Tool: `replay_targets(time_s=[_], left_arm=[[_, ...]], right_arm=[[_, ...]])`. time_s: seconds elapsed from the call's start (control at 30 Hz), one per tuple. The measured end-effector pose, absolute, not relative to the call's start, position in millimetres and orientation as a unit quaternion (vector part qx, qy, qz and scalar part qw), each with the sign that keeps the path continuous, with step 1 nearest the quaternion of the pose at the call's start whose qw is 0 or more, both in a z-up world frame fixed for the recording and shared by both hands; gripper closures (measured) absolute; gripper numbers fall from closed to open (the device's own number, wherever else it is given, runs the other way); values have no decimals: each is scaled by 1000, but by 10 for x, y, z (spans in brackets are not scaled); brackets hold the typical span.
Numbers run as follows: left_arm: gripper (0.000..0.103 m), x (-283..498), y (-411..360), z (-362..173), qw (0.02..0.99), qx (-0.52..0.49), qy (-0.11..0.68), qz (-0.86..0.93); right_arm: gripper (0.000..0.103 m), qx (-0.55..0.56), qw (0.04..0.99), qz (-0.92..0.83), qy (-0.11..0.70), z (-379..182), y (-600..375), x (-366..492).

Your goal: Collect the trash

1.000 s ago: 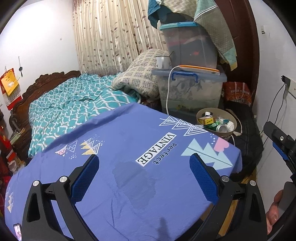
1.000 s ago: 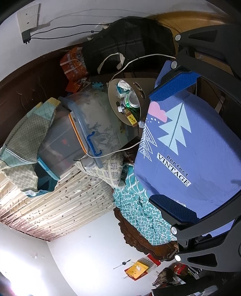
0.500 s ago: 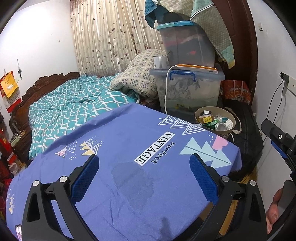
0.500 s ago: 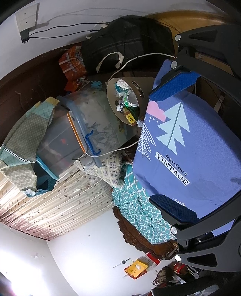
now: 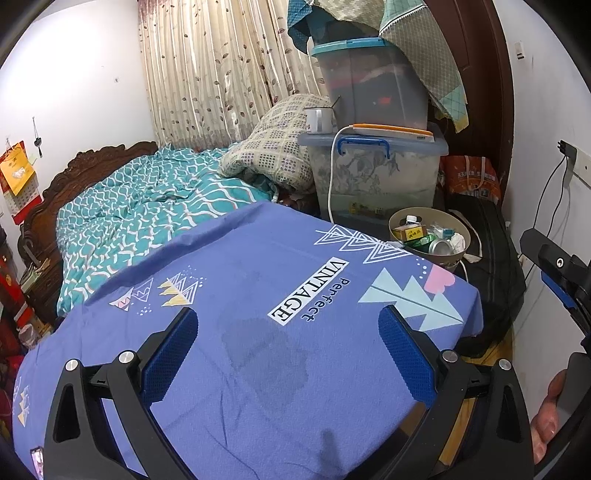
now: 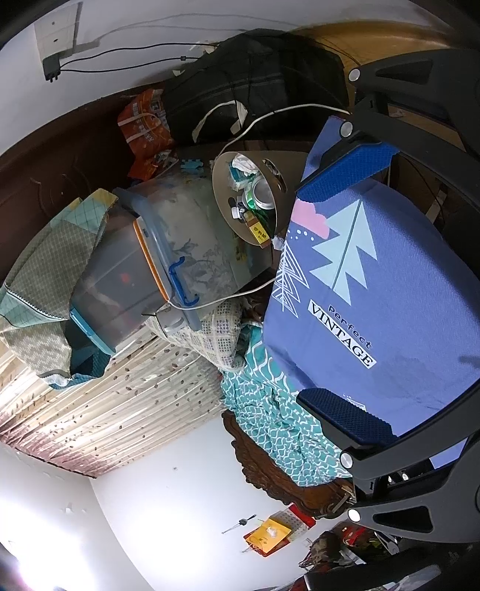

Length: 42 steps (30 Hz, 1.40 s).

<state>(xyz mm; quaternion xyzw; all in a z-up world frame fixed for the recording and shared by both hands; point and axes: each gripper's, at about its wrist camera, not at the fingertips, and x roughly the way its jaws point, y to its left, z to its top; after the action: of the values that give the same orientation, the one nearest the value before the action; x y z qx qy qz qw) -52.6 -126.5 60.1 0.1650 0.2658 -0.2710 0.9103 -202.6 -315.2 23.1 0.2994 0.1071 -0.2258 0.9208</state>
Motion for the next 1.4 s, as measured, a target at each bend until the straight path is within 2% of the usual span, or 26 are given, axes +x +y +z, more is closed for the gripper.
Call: replay_targets(time_s=[1.4], left_arm=[[9, -450, -1209, 507, 908, 165, 279, -267]], right_arm=[[3, 300, 921, -226, 108, 242, -3136, -2004]])
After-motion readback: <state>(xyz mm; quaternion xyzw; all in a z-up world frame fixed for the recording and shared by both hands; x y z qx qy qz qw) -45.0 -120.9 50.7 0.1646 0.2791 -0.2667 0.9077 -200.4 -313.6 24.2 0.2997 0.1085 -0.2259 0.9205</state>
